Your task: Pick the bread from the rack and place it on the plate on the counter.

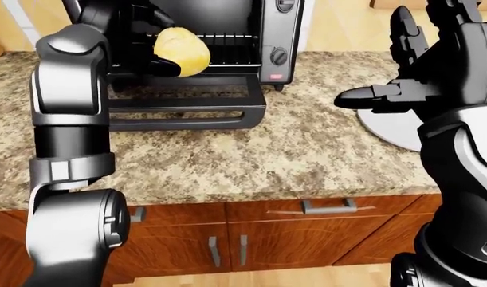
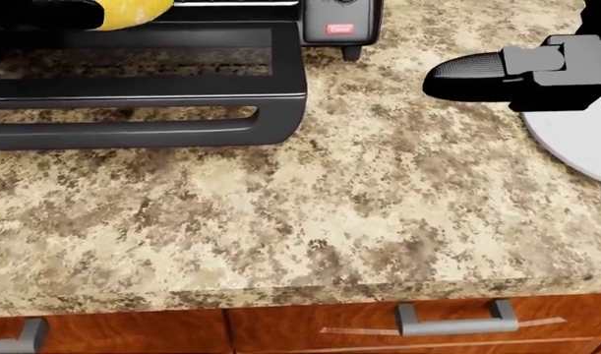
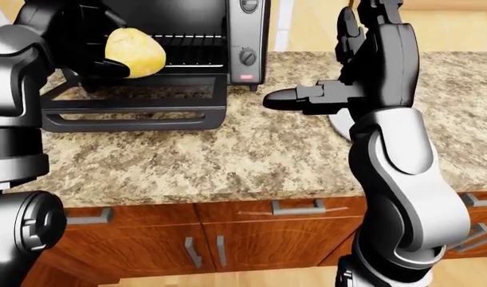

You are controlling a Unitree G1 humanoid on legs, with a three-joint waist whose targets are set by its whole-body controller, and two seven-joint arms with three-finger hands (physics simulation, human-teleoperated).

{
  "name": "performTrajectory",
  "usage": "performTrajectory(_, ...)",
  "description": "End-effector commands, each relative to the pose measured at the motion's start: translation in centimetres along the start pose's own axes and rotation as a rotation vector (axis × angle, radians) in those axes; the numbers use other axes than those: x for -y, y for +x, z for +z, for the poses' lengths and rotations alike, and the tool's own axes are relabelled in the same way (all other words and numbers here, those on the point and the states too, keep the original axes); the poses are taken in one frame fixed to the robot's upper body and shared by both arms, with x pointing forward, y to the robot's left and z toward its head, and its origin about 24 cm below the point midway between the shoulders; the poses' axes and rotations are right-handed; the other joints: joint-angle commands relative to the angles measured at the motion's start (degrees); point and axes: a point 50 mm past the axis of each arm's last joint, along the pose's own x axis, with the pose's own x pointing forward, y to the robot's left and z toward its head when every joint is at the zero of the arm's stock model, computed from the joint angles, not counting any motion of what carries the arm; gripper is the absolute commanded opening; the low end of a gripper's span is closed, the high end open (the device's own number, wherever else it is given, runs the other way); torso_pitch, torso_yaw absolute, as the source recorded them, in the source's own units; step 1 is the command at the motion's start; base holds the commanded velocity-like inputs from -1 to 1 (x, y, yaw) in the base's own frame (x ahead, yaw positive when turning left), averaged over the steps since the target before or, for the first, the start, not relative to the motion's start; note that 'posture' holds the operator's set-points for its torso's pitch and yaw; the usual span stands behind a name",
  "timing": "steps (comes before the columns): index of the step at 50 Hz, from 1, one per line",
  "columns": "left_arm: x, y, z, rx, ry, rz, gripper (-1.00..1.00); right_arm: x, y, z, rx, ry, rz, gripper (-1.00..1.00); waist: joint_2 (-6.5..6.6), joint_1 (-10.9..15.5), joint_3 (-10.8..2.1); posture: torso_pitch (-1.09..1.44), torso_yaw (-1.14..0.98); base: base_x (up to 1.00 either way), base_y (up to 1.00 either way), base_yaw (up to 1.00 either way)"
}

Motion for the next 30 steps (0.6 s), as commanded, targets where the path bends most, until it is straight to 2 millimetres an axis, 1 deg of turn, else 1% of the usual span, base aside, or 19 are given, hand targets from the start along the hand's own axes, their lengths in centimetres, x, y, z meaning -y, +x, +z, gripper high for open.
performTrajectory(1, -0.9, -1.0, 2.8, 0.103, 0.017, 0.035, -1.00, 0.1, 0.0, 1.4, 0.078, -0.005, -0.006, 1.00, 0.14, 0.0, -1.73, 0.00, 0.00, 0.00, 0.00, 0.00)
performTrajectory(9, -0.4, -1.7, 4.7, 0.145, 0.036, 0.020, -1.00, -0.1, 0.2, 1.4, 0.079, -0.001, -0.001, 1.00, -0.01, 0.0, -1.44, 0.00, 0.00, 0.00, 0.00, 0.00)
performTrajectory(18, 0.2, -2.1, 5.9, 0.173, 0.053, 0.002, -1.00, 0.0, 0.1, 1.6, 0.081, -0.002, -0.003, 1.00, -0.16, 0.2, -1.33, 0.00, 0.00, 0.00, 0.00, 0.00)
performTrajectory(30, 2.8, -3.9, 9.1, 0.281, 0.051, -0.047, -1.00, 0.4, -0.2, 2.1, 0.088, -0.007, -0.018, 1.00, -0.64, 0.4, -1.03, 0.00, 0.00, 0.00, 0.00, 0.00)
